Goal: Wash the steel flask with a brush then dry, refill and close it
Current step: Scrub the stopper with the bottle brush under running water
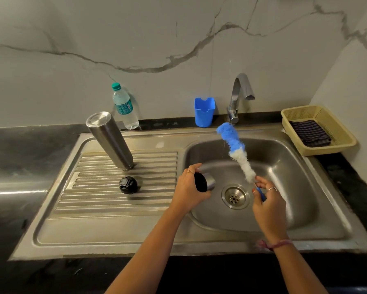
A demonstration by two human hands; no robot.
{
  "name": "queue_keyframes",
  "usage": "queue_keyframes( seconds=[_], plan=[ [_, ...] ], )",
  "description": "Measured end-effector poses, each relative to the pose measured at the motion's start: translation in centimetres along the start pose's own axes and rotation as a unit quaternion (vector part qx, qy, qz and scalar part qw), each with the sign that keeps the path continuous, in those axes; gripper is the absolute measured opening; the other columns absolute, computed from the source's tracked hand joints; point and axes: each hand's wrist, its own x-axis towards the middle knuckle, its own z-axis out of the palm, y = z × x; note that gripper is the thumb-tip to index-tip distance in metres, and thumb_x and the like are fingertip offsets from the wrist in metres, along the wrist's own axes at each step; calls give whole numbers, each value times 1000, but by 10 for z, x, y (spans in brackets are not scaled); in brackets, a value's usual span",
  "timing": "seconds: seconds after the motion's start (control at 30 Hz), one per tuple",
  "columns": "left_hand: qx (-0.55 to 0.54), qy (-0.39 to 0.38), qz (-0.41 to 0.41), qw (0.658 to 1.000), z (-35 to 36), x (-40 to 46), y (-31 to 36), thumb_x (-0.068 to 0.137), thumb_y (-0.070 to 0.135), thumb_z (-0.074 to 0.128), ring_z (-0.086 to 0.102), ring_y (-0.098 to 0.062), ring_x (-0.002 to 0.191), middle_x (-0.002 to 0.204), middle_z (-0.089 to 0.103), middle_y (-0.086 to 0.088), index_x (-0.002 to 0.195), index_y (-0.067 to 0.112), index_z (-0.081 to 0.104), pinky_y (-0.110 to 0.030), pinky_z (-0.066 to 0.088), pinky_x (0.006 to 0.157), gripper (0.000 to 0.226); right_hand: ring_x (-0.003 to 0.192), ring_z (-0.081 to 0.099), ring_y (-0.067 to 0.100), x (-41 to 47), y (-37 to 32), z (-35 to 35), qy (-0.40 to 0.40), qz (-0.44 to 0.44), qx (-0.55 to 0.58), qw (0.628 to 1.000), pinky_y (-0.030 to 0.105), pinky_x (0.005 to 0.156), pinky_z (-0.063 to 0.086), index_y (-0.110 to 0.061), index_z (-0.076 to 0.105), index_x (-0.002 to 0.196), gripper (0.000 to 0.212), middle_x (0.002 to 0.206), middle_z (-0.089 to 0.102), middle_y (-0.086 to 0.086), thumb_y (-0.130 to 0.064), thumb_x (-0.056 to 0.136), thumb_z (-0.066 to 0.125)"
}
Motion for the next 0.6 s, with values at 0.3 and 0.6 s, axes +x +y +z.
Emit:
queue_keyframes(
  seconds=[0.3, 0.6],
  plan=[
    [-21, -9, -7, 1000, -8, -13, -19, 69, 18, 85, 50, -14, 122, 134, 51, 4, 144, 21, 41, -22, 40, 100, 87, 100, 60, 17, -20, -9, 16, -37, 46, -5, 998, 25, 81, 44, -8, 60, 118, 34, 112, 65, 7, 3, 86, 60],
    [-72, 2, -11, 997, -19, -20, -25, 73, 23, 83, 51, -11, 119, 130, 52, 6, 143, 21, 43, -21, 41, 98, 81, 96, 53, 9, -45, -26, 25, -52, 85, 7, 995, 6, 71, 35, -7, 59, 119, 32, 107, 62, 1, 2, 88, 59]
  ],
)
